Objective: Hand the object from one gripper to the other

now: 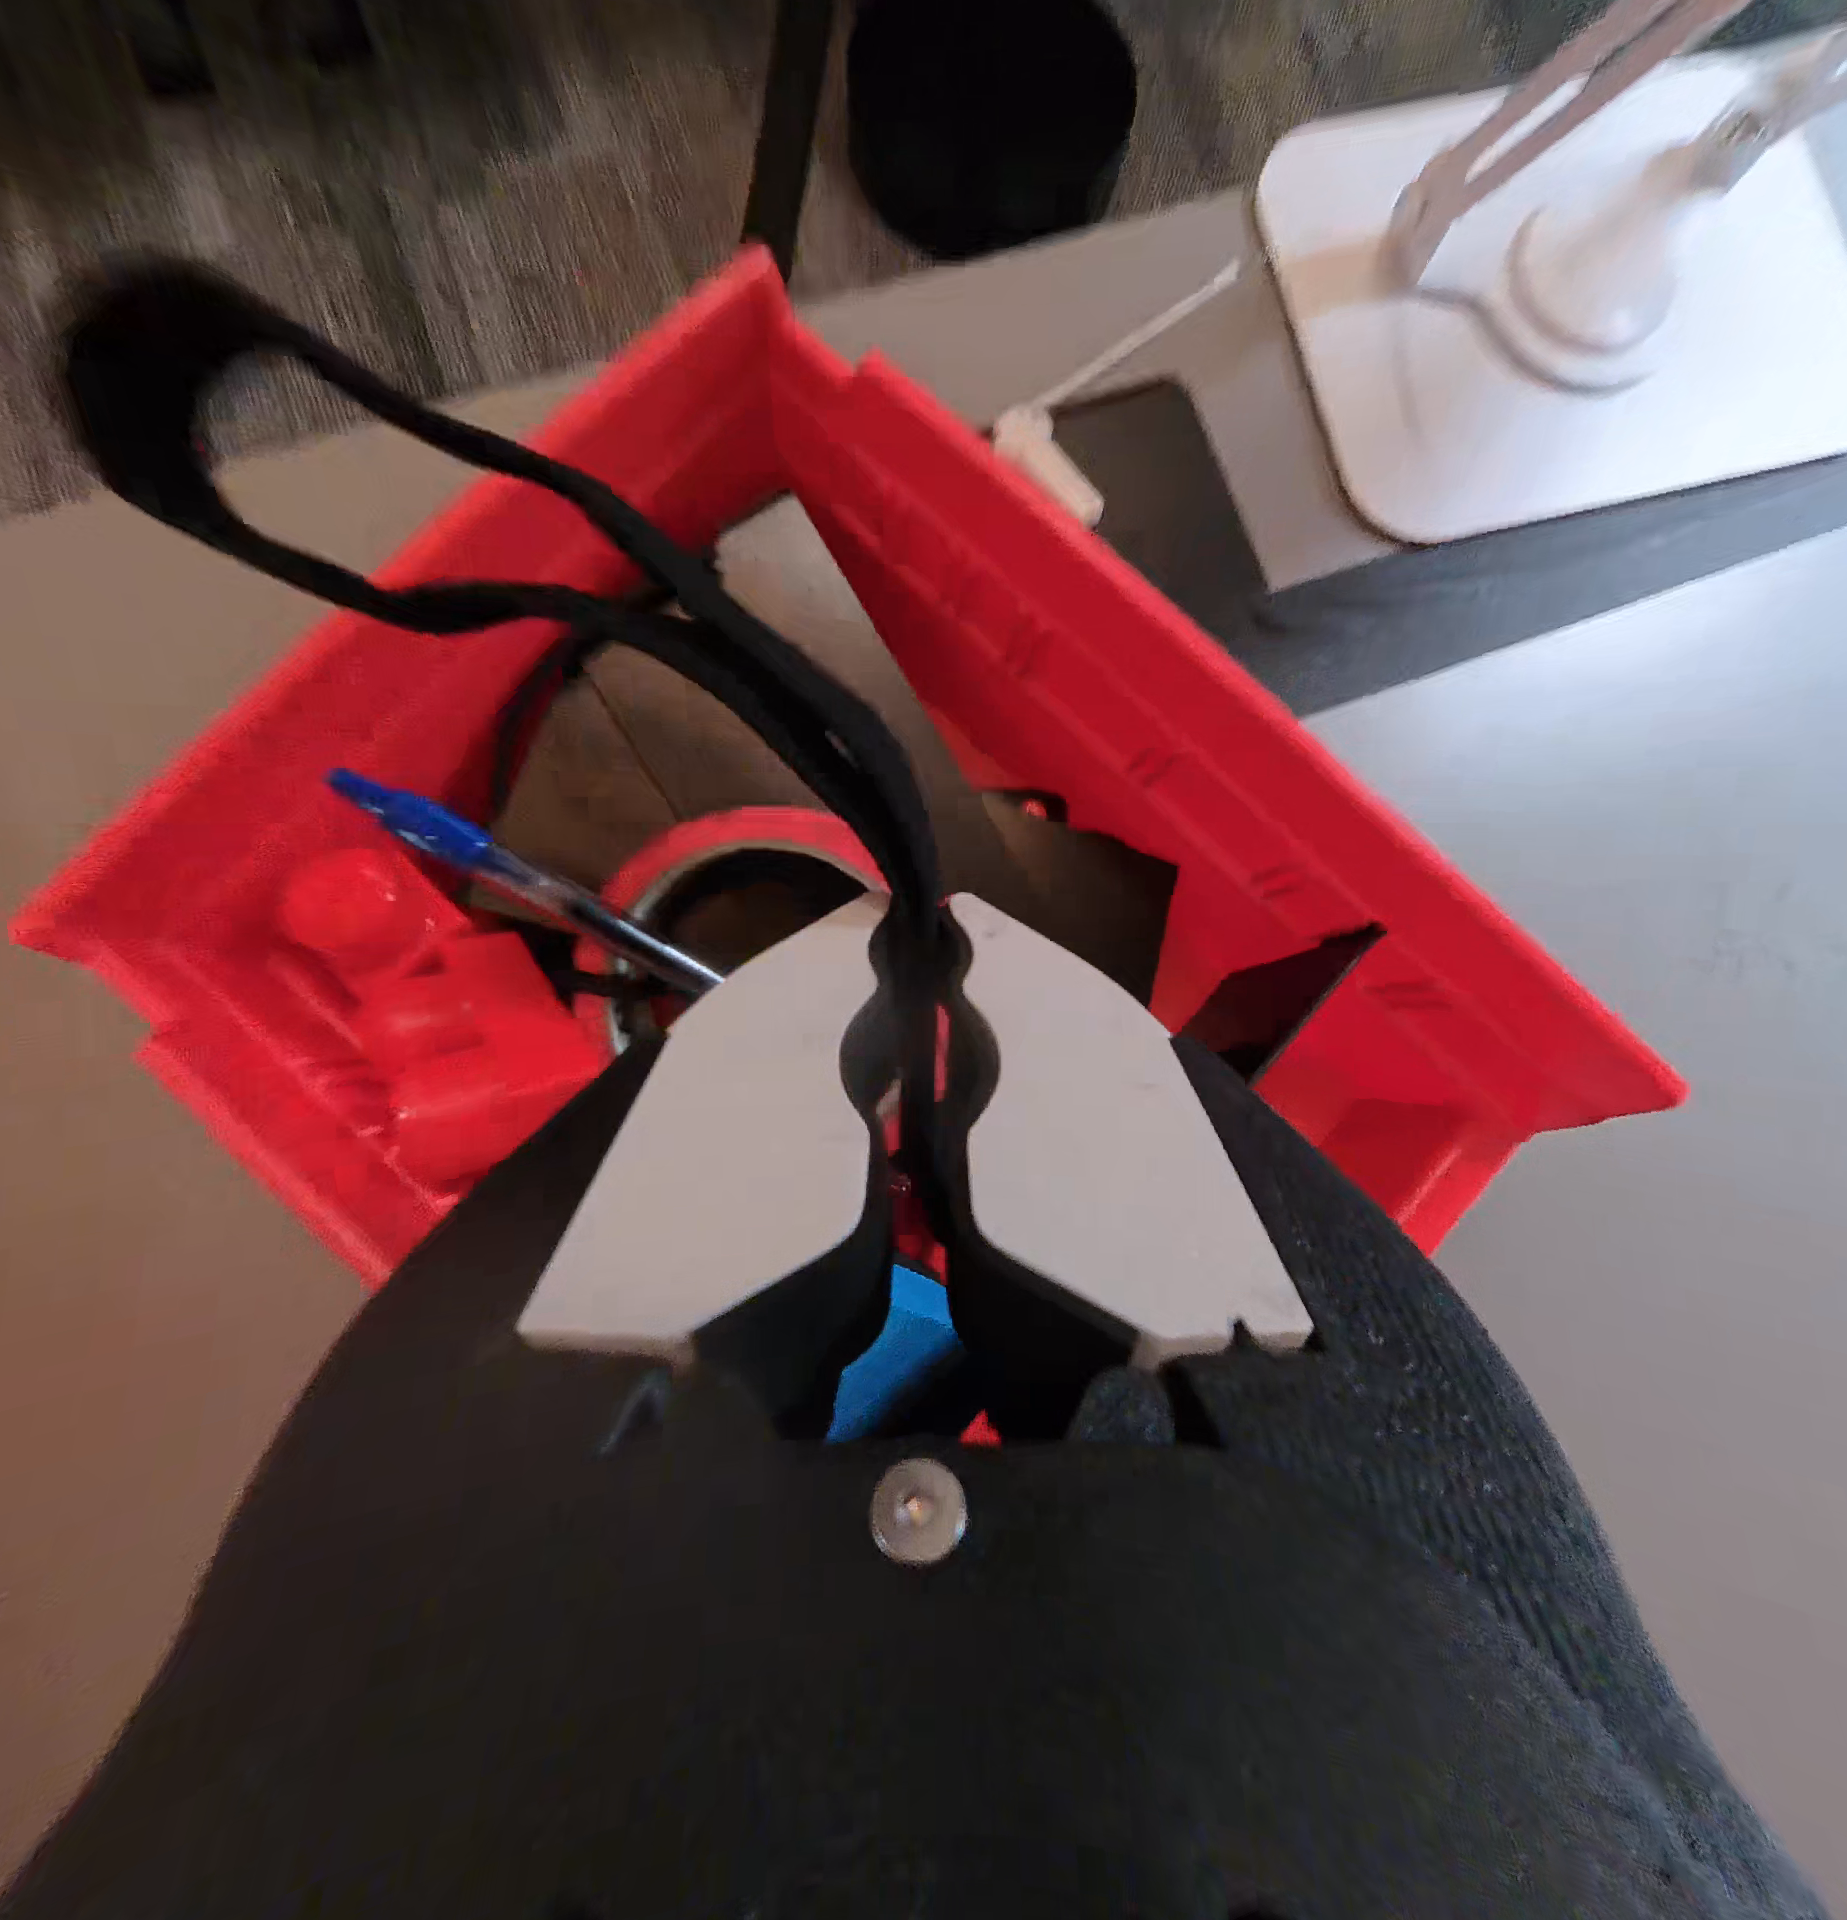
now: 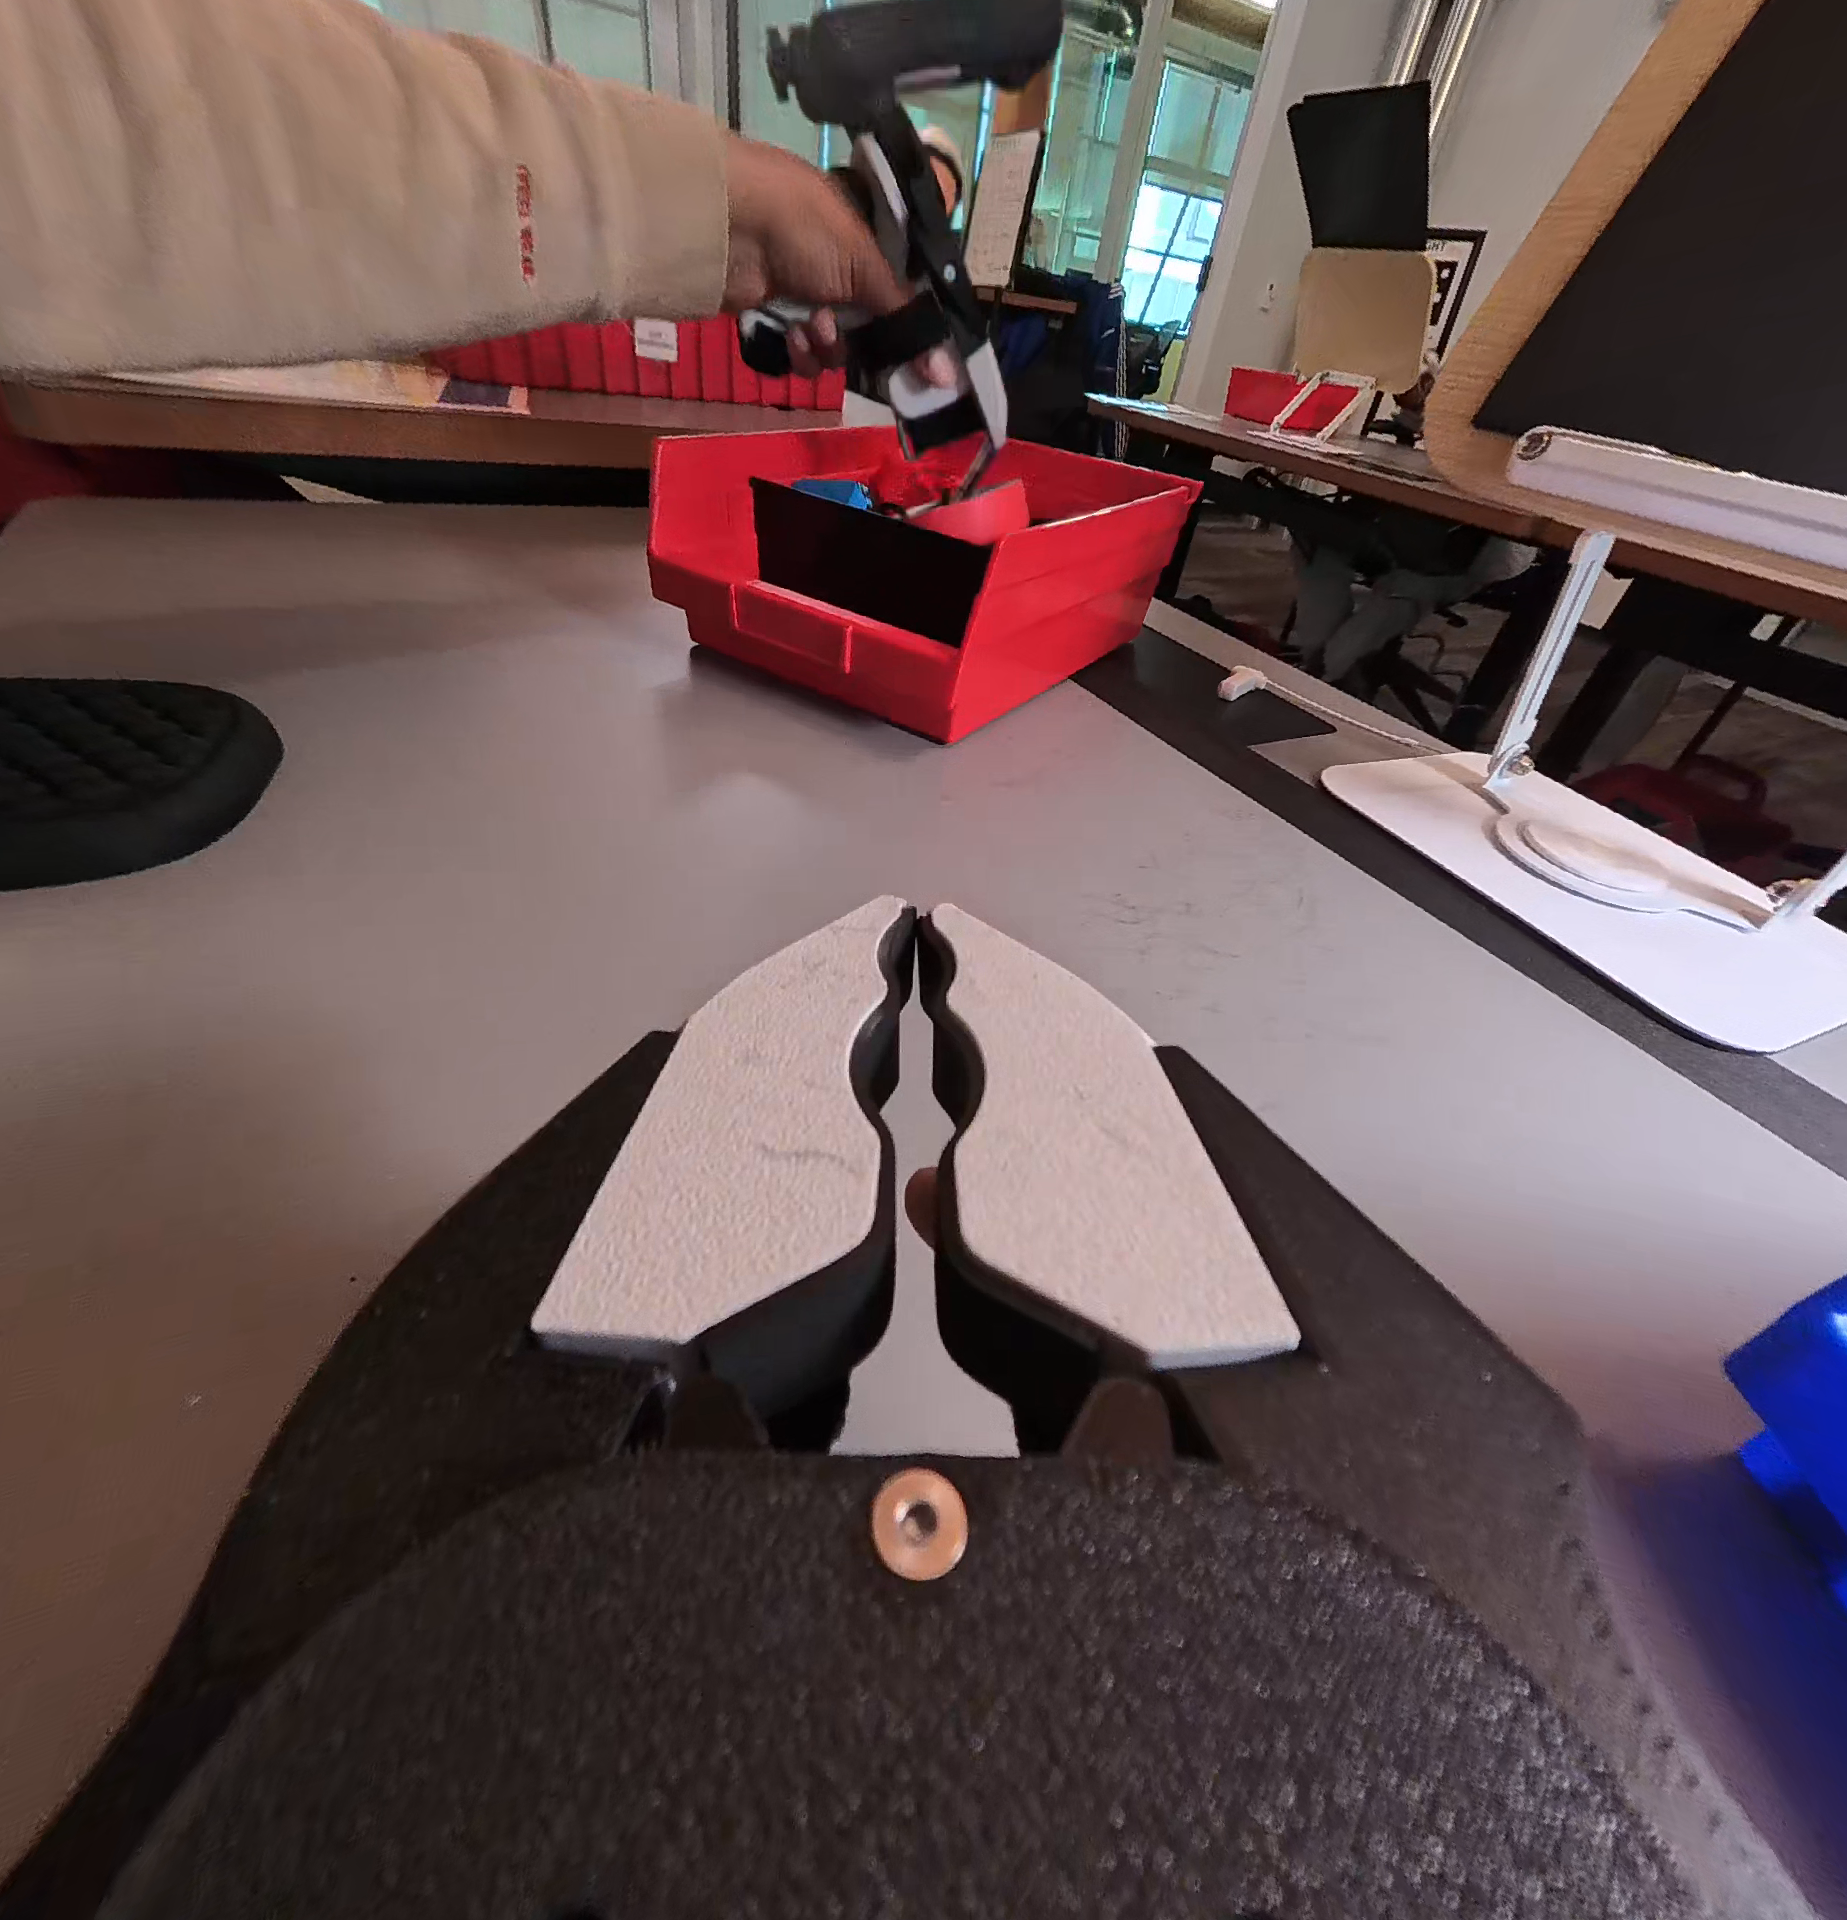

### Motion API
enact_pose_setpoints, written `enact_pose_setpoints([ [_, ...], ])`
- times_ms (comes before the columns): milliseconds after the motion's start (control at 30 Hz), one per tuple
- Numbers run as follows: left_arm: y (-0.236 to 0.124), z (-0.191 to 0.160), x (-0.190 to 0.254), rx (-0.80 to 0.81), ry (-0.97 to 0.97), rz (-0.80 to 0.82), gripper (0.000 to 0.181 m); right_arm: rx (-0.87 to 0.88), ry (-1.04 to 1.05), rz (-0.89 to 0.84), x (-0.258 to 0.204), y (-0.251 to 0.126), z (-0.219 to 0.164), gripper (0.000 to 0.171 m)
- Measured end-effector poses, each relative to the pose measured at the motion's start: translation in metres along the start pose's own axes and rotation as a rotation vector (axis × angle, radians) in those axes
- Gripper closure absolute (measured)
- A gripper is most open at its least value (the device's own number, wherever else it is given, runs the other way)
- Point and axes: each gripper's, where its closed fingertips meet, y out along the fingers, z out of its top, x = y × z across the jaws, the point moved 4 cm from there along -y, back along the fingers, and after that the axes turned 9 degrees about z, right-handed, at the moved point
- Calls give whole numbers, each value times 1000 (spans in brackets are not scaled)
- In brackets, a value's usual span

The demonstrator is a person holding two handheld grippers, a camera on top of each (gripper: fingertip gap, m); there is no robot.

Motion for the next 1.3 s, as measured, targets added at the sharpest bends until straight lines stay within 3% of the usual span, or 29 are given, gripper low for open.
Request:
enact_pose_setpoints([
  [33, -10, 6, 0, 41, -4, -7, 176, -2, -5, -1, 0, 0, 0, 171],
  [233, -86, 34, 30, 381, 43, -147, 176, -8, -17, -5, -2, 1, -1, 171],
  [367, -151, 24, 109, 679, 142, -410, 177, 50, -34, -11, 0, 3, 19, 171],
  [433, -179, 8, 160, 817, 203, -580, 177, 120, 12, 58, -1, 9, 49, 167],
  [533, -213, -18, 236, 1005, 314, -801, 177, 205, 75, 150, 0, 16, 117, 145],
  [633, -234, -41, 297, 1100, 400, -972, 177, 274, 88, 235, -4, 14, 180, 129],
  [733, -231, -64, 341, 1027, 507, -1059, 176, 256, 74, 341, -21, 16, 197, 118],
  [900, -214, -76, 359, 953, 500, -1090, 174, 188, -22, 403, -32, 14, 180, 166],
  [1000, -204, -80, 357, 856, 505, -1146, 154, 181, 32, 399, -24, -1, 188, 166],
  [1067, -199, -84, 359, 811, 528, -1155, 151, 171, 65, 407, -21, -10, 190, 166],
  [1300, -188, -86, 374, 743, 491, -1137, 173, 112, 195, 409, -11, -8, 179, 166],
])
